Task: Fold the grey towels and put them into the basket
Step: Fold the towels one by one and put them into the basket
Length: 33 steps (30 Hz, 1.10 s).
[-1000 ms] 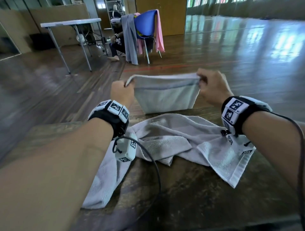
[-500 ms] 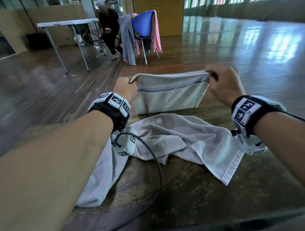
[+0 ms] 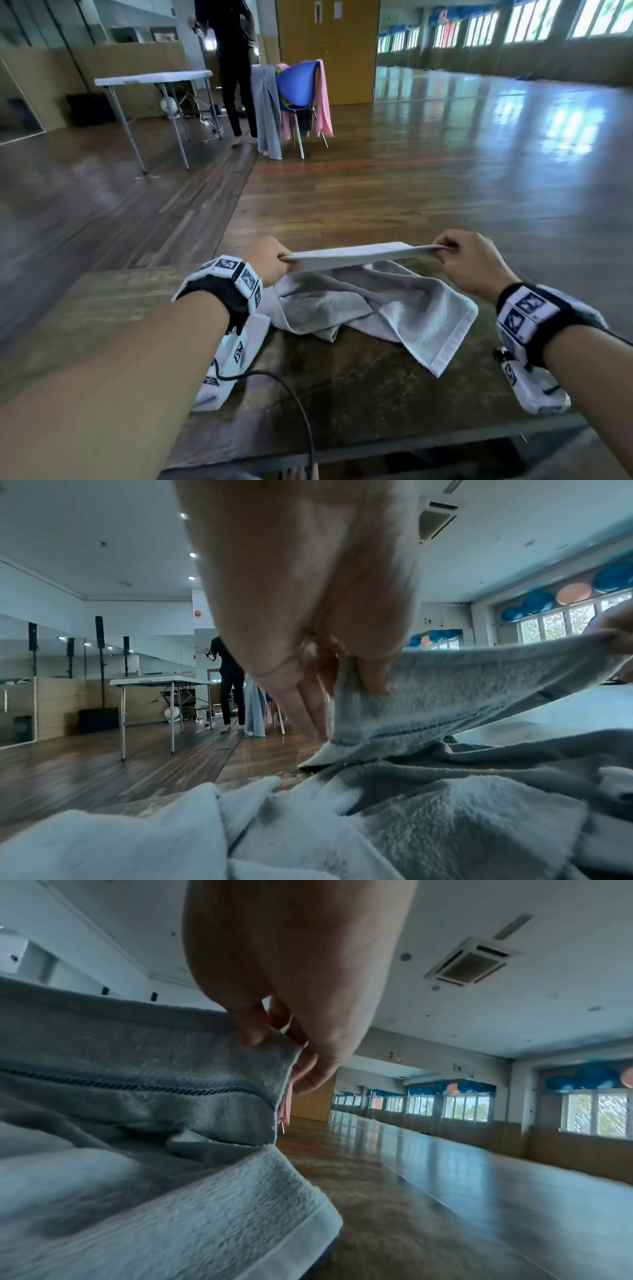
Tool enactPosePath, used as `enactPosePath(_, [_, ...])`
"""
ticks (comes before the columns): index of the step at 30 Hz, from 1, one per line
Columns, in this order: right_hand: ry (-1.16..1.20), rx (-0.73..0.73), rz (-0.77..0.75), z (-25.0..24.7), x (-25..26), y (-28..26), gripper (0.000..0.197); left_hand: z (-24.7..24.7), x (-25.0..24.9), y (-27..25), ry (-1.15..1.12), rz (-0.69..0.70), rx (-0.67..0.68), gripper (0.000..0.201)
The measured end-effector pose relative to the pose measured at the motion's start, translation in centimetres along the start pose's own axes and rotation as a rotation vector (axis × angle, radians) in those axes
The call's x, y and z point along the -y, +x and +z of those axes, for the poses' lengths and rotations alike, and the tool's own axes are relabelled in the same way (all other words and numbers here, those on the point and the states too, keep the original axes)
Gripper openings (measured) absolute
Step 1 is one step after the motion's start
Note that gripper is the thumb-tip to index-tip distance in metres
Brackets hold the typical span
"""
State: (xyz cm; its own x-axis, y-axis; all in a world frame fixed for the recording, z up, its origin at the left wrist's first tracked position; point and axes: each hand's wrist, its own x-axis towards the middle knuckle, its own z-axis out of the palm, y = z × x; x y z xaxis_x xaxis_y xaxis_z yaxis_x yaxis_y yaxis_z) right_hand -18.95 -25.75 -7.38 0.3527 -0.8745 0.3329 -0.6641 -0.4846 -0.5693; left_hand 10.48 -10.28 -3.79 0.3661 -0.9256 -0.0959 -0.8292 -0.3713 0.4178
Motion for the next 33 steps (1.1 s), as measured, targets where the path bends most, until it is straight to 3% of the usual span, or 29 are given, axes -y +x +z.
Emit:
enactPosePath(6, [0.299, -0.124, -0.064, -5.2, 1.7, -4.3, 0.018, -3.0, -0.6, -5.6, -0.219, 0.117, -0.217, 0.031])
enactPosePath(10, [0.402, -0.132, -0.106, -10.0, 3.6, -6.2, 0.016, -4.9, -0.8, -8.5, -0.287, 0.151, -0.168, 0.042])
enactPosePath(13, [0.497, 0.054, -0.071, -13.7, 5.0, -7.9, 0.007, -6.3, -1.7, -11.0, -0.32, 0.167, -0.023, 0.036])
enactPosePath(17, [0.497, 0.452, -0.023, -17.8, 4.9, -9.9, 0.02, -7.5, -2.4, -14.2, -0.331, 0.126, 0.13, 0.036])
enactPosePath(19, [0.476, 0.629, -0.004, -19.3, 4.2, -10.5, 0.023, -7.9, -2.0, -15.4, -0.366, 0.104, 0.27, 0.042])
enactPosePath(22, [0.469, 0.805, 0.06, -20.0, 2.8, -11.2, 0.03, -8.0, -1.4, -16.4, -0.431, 0.094, 0.518, 0.037])
enactPosePath(25, [0.419, 0.902, 0.109, -18.9, 2.0, -11.6, 0.028, -7.4, -1.2, -15.6, -0.424, 0.064, 0.627, 0.024])
enactPosePath(28, [0.359, 0.846, 0.134, -16.3, 1.7, -11.2, 0.019, -5.8, -1.2, -13.6, -0.399, 0.022, 0.586, 0.013])
enactPosePath(33, [0.254, 0.437, 0.141, -9.9, 0.5, -6.7, 0.013, -1.7, -0.9, -7.1, -0.349, -0.051, 0.185, 0.022])
